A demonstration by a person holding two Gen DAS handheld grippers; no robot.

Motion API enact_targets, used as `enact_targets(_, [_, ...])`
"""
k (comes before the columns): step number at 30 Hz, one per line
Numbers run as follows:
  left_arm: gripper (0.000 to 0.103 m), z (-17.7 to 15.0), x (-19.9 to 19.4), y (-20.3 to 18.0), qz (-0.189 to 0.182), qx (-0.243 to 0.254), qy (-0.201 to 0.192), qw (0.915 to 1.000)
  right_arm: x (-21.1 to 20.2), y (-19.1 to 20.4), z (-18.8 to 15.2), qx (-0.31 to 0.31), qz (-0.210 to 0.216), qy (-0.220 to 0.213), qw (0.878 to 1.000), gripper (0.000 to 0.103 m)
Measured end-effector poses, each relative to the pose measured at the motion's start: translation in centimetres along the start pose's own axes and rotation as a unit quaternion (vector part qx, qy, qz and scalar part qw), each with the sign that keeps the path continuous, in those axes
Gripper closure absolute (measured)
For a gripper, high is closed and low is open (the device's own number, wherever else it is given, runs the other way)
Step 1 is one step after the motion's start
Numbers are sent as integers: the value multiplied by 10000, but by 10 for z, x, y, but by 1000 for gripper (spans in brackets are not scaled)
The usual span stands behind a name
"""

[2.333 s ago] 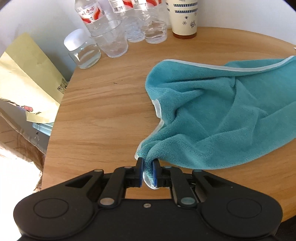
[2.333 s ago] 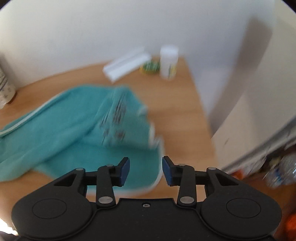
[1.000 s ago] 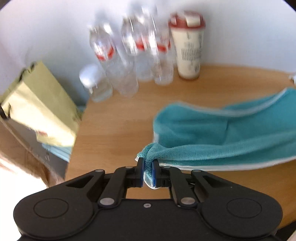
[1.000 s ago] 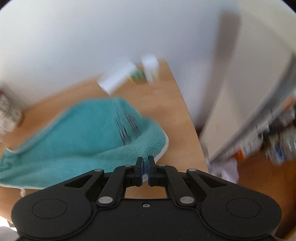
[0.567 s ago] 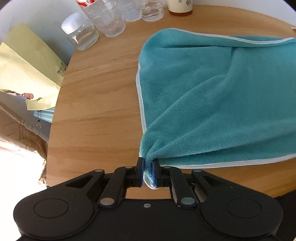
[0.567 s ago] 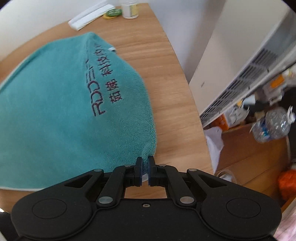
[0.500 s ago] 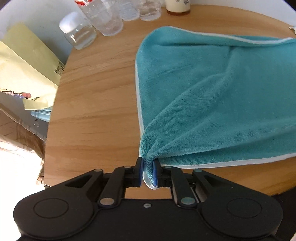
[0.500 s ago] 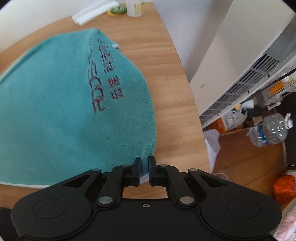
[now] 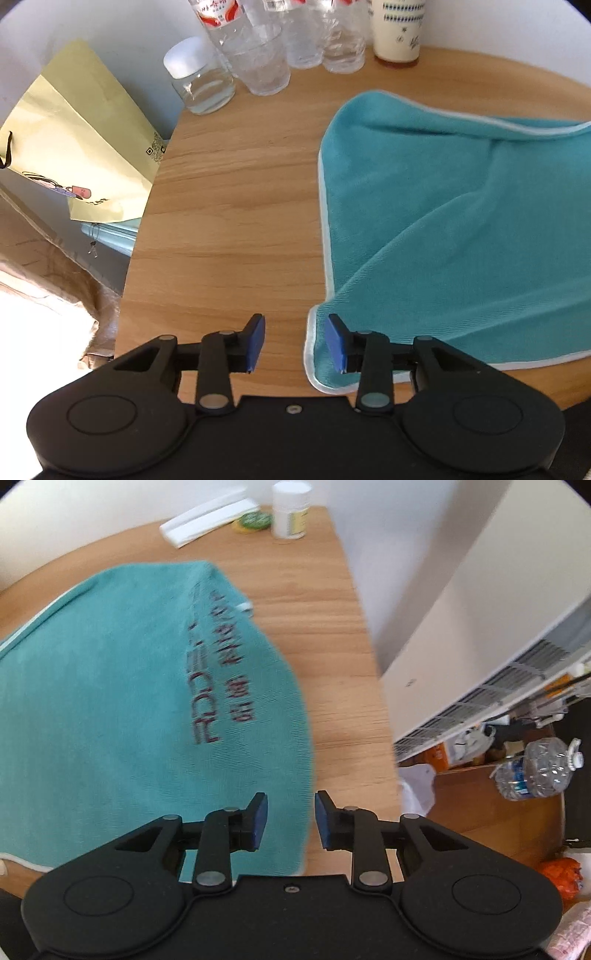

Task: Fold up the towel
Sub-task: 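Lower the towel onto the table and open both grippers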

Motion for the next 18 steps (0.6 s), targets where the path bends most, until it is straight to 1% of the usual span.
enact_targets(3, [67, -1, 20, 1, -124, -200, 106, 9997, 13, 7, -5, -8, 9, 56, 10000, 72])
enact_targets(5, [73, -2, 25, -1, -225, -316, 159, 9991, 14, 8, -6, 15, 14, 30, 10000, 72])
enact_targets(6, [78, -3, 26, -3, -284, -280, 186, 9990, 14, 8, -6, 26, 22, 17, 10000, 72])
enact_targets(7, [87, -6, 26, -9, -348, -191, 230, 9989, 14, 8, -7, 22, 32, 34, 10000, 72])
enact_targets(8, [90, -8, 27, -12, -374, -106, 262, 9989, 14, 8, -8, -17, 32, 35, 10000, 72])
enact_targets(9, [92, -10, 27, -15, -323, 12, 284, 9991, 15, 8, -9, -52, 31, 38, 10000, 72])
enact_targets(11, [94, -17, 28, -18, -209, 145, 335, 9991, 15, 7, -12, -17, 26, 83, 10000, 72])
enact_targets(13, [94, -23, 29, -19, -226, 115, 400, 9989, 14, 7, -14, 29, 29, 104, 9999, 72])
enact_targets(15, [93, -24, 28, -19, -197, 167, 370, 9990, 14, 5, -15, 90, 65, 91, 9999, 72])
enact_targets(18, [91, -19, 27, -12, -217, -2, 343, 9992, 15, 5, -14, 72, 70, 134, 9999, 72])
Point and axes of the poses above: each gripper's, at about its wrist camera, not at the fingertips, and x roughly the way its jaws point, y to its left, z to its top, the point moved 7 cm from there along x, roughly the way its jaws point, and after that the axes turned 1 degree about -x, right-handed, at the moved point
